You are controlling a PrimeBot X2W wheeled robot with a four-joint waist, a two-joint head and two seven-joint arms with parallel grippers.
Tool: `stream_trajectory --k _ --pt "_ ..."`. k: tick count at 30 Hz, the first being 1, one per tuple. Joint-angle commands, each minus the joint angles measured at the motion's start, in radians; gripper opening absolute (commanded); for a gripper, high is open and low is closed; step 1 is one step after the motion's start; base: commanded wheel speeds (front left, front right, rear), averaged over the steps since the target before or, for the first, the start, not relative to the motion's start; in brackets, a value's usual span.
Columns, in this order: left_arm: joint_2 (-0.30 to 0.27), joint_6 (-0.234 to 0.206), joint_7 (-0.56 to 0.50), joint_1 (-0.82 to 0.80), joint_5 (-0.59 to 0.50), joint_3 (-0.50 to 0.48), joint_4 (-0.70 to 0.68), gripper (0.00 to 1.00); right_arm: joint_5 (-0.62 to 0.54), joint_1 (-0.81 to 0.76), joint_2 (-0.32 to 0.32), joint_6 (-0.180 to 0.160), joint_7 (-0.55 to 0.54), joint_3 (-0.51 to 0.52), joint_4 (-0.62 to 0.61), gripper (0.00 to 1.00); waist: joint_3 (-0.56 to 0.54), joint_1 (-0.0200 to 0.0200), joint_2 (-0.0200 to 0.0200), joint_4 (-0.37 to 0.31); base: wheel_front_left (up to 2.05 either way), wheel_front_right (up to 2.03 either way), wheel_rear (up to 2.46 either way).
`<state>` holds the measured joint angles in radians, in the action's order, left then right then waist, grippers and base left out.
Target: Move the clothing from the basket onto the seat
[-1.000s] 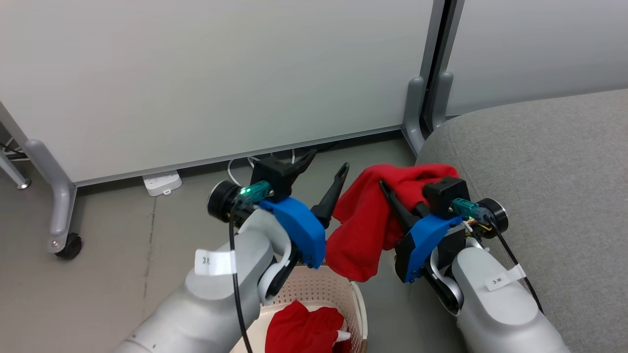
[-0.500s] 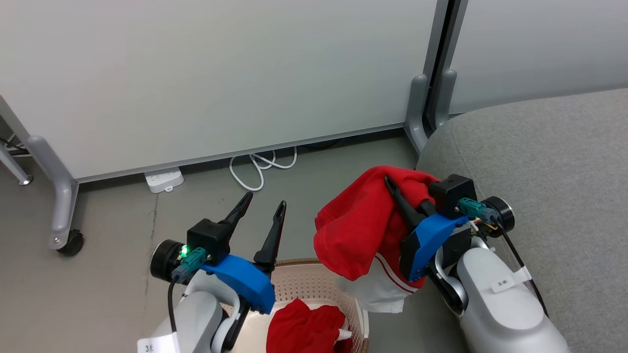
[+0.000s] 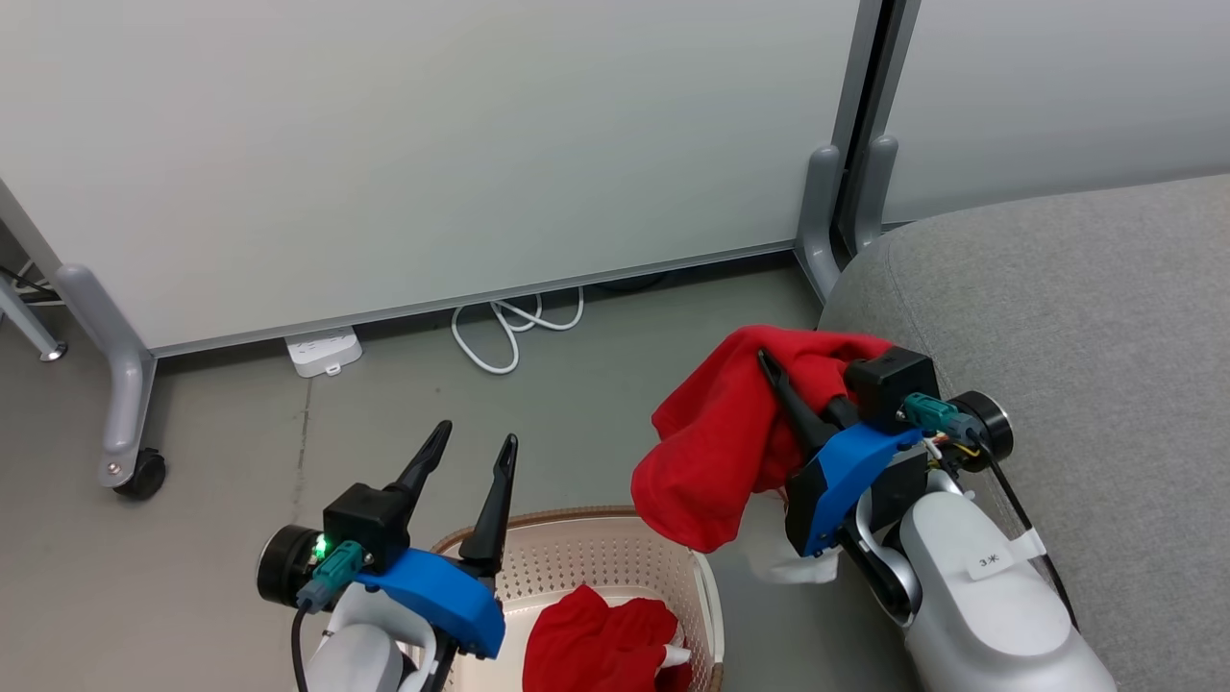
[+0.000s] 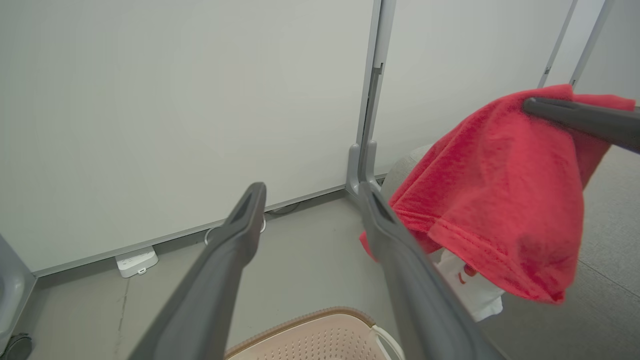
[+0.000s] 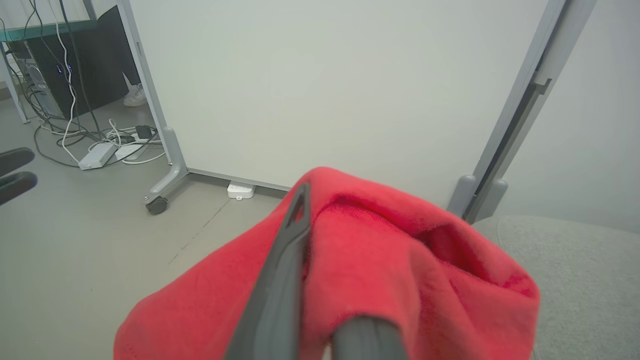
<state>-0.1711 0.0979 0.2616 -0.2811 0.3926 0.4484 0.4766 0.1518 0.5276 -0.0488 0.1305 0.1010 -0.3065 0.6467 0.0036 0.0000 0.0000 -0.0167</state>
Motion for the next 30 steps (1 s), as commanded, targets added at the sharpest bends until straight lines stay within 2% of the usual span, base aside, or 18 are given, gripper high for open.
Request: stream_trajectory --k 1,19,24,30 --pt "0.007 0.005 0.005 0.020 -0.012 -0.013 0.002 1.00 -0.004 -0.013 -0.003 0.000 0.000 0.003 -0.007 0.00 -0.001 0.0000 0.0000 0.000 0.00 0.00 0.00" --pt "0.055 0.033 0.005 0.037 -0.073 -0.085 0.035 1.00 0.004 -0.023 -0.003 0.000 -0.012 -0.001 -0.028 0.00 -0.001 0.0000 0.0000 -0.023 0.00 0.00 0.00" --pt "0.058 0.033 0.005 0.037 -0.079 -0.096 0.036 1.00 0.005 -0.020 -0.003 0.000 -0.015 -0.003 -0.034 0.00 0.002 0.0000 0.0000 -0.063 0.00 0.00 0.00" --pt "0.058 0.033 0.005 0.029 -0.081 -0.091 0.025 1.00 0.006 -0.015 -0.003 0.000 -0.016 -0.005 -0.041 0.00 0.014 0.0000 0.0000 -0.150 0.00 0.00 0.00"
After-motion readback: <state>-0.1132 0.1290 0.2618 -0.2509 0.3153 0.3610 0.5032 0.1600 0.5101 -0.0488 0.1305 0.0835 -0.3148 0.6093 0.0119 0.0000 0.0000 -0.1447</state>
